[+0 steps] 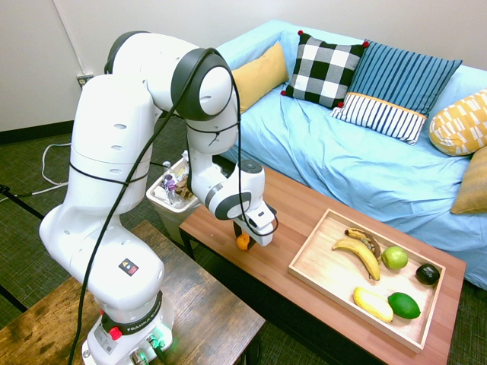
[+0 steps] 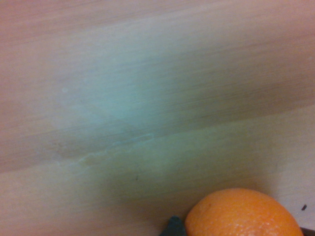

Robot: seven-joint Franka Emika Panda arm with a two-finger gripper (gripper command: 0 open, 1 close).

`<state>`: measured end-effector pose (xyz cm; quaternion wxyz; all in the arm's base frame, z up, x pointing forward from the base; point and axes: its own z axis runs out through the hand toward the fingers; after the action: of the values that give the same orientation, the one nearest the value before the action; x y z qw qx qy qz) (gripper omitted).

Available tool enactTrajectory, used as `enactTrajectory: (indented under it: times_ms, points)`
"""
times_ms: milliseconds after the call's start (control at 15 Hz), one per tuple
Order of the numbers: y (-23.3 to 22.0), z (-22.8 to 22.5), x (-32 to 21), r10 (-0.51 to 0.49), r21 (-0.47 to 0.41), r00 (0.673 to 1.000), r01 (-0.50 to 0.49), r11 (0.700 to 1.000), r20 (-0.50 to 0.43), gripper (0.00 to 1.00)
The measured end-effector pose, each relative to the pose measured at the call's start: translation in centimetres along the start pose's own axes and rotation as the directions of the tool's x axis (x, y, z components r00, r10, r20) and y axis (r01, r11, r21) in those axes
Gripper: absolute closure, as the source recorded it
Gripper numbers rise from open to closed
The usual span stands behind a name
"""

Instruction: Put the tangerine in the tray

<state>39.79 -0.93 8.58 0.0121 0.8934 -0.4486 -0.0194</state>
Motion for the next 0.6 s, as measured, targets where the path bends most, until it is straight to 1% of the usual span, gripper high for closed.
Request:
enactTrajectory:
  times_ms: [200,400,600]
  points:
    - [-0.2,-1.5,0.6,-0.004,0.012,1.0,0.004,1.0,-0.015,1.0]
    - [-0.1,-7.6,3.6,0.012,0.047,0.999,-0.01,0.999,-0.043,1.0]
    - [2.1,-15.0,9.2,0.073,0.083,0.994,-0.067,0.994,-0.076,1.0]
